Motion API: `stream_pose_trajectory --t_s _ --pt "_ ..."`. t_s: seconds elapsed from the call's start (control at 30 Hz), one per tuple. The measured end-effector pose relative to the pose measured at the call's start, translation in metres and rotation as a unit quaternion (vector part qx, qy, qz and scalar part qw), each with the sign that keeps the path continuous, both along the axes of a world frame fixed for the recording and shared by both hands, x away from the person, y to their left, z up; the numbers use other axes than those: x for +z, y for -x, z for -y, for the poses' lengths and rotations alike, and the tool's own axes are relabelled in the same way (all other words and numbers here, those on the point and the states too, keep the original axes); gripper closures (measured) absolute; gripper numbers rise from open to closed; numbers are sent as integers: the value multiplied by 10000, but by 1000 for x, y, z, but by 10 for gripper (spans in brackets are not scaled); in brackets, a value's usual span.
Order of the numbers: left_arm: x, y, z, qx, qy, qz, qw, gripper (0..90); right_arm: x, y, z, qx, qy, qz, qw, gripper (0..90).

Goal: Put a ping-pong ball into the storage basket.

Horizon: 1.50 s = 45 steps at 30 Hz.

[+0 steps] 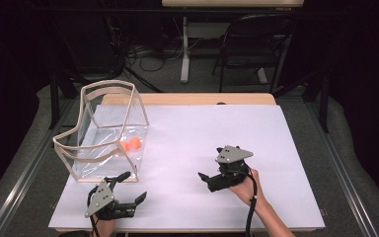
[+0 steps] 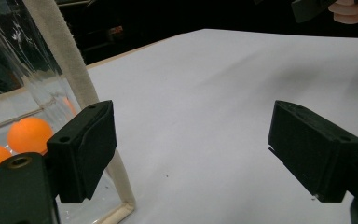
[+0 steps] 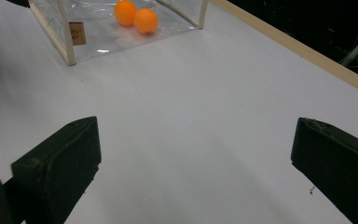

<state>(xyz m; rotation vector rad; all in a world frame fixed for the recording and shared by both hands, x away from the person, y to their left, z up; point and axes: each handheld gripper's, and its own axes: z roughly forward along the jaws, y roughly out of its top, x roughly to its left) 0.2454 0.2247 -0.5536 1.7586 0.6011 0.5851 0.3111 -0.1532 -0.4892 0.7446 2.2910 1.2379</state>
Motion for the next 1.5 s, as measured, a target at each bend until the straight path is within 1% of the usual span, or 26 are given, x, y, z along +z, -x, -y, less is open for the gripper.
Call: stream_pose_trajectory --t_s 0.27,0.53,0.63,0.77,0.8,1.0,1.2,1.5 --pt "0 0 0 -9 -4 -4 10000 155 -12 12 17 -67 -45 81 9999 10" --pt "0 0 1 -5 -14 -3 10000 155 -22 25 27 -121 -19 276 9995 11" --pt "0 0 1 -12 -18 -2 10000 155 -24 29 30 -95 -3 360 9993 10" --pt "0 0 1 -11 -21 -5 10000 155 -27 35 34 31 49 490 9988 3" --pt "0 0 1 -14 -20 -3 10000 155 -28 37 36 17 59 510 9987 3" --pt "0 1 1 -21 -25 2 10000 155 -34 42 41 24 31 473 9989 1" --pt "-1 0 1 -18 -7 -20 10000 155 -40 51 48 -44 14 508 9987 1" --pt "-1 1 2 -22 -24 -21 10000 155 -44 57 55 -75 -6 538 9985 3"
